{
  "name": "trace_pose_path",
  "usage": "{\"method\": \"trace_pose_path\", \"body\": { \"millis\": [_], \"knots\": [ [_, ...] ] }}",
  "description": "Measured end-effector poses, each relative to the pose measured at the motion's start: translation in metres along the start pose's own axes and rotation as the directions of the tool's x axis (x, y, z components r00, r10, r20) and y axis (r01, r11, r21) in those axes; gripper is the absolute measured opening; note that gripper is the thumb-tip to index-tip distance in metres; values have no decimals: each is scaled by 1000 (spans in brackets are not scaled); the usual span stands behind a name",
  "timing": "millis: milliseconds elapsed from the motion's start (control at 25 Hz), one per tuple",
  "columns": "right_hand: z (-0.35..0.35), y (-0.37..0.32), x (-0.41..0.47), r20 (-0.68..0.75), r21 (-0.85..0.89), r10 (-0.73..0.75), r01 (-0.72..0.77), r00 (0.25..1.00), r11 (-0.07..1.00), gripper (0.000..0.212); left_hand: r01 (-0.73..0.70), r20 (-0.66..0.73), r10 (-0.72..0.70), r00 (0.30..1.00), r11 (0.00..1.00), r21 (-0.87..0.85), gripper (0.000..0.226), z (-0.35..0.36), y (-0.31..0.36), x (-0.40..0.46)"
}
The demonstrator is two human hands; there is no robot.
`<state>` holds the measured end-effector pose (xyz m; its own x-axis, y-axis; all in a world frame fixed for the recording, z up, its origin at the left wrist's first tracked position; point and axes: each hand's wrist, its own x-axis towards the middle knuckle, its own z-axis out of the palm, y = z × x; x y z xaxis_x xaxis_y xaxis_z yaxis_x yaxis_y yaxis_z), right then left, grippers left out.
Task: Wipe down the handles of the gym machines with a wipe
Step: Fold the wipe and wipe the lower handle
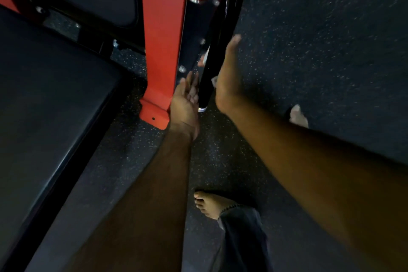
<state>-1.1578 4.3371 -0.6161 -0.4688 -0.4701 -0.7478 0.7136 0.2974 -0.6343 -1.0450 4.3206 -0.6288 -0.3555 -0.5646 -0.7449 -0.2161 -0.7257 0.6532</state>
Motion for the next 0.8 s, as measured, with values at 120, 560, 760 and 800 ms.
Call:
{"method": "trace_pose_path", "body": {
  "millis": [120, 560, 760, 800],
  "knots": [
    [2, 67, -12, 21, 29, 174, -175, 985, 984, 97, 40, -20, -37, 999, 974, 224, 71, -4, -16, -6],
    [-13, -70, 10, 74, 80, -161, 155, 984, 985, 91, 166, -31, -166, 986, 925, 342, 98, 1, -4, -14],
    [-4, 47, -13, 61, 68, 298, -302, 953, 951, 90, 186, -53, -179, 982, 915, 357, 98, -4, -1, -9],
    [-7, 42, -10, 89, 89, 348, -356, 933, 930, 98, 197, -39, -196, 980, 912, 360, 91, -5, 0, -7]
  ]
}}
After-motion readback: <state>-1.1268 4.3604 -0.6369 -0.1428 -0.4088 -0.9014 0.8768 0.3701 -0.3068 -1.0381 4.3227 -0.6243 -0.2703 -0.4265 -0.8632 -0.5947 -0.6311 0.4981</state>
